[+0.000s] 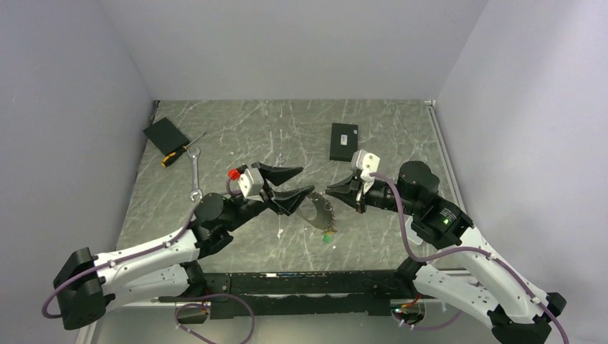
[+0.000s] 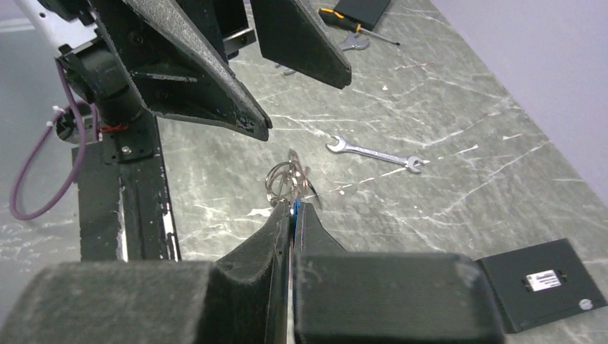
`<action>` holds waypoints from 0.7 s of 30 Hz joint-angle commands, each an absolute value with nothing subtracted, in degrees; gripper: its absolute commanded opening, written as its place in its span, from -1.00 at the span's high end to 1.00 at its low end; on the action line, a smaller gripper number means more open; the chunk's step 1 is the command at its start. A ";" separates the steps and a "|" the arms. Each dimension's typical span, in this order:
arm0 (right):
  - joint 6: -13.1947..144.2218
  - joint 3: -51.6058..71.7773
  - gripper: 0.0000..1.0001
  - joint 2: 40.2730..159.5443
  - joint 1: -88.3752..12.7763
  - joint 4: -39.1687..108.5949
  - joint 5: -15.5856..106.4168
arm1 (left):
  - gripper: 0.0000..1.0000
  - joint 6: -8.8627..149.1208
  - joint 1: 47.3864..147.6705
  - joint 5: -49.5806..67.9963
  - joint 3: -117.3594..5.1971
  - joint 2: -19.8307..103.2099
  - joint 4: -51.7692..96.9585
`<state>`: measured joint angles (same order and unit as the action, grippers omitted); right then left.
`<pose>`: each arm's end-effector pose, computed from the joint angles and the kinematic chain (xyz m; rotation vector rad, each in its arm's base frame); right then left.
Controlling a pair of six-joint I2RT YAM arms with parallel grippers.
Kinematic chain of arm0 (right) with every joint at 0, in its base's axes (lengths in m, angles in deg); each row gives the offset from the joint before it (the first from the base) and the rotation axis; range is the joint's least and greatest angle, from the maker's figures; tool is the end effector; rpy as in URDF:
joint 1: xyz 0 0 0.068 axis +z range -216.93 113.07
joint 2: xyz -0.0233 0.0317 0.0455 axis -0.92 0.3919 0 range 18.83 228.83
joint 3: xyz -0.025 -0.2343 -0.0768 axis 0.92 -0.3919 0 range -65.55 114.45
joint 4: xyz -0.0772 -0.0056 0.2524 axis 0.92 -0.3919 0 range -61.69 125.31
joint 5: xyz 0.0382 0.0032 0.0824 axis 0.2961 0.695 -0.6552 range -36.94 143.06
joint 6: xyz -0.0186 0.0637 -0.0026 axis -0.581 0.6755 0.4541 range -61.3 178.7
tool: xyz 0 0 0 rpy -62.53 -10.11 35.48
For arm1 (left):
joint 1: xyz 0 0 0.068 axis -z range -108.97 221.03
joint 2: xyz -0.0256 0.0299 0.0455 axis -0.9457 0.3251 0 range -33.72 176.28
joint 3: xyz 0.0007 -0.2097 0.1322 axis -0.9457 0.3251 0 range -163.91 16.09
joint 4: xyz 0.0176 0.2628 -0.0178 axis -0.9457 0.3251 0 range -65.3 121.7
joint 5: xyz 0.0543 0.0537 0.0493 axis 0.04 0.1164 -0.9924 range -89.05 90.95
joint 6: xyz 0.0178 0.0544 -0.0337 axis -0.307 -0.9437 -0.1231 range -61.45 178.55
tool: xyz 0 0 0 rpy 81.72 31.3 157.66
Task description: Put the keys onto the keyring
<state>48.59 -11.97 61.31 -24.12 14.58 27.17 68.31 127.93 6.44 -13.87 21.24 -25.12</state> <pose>0.1280 0.1498 0.3605 -1.0891 1.4223 0.8058 0.1311 -0.2104 0.3113 0.5642 1.0671 -1.0828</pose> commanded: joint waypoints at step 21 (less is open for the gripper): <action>45.11 6.67 1.00 86.06 -17.49 25.12 40.85 | -0.92 45.33 128.03 -28.41 -32.11 6.99 44.05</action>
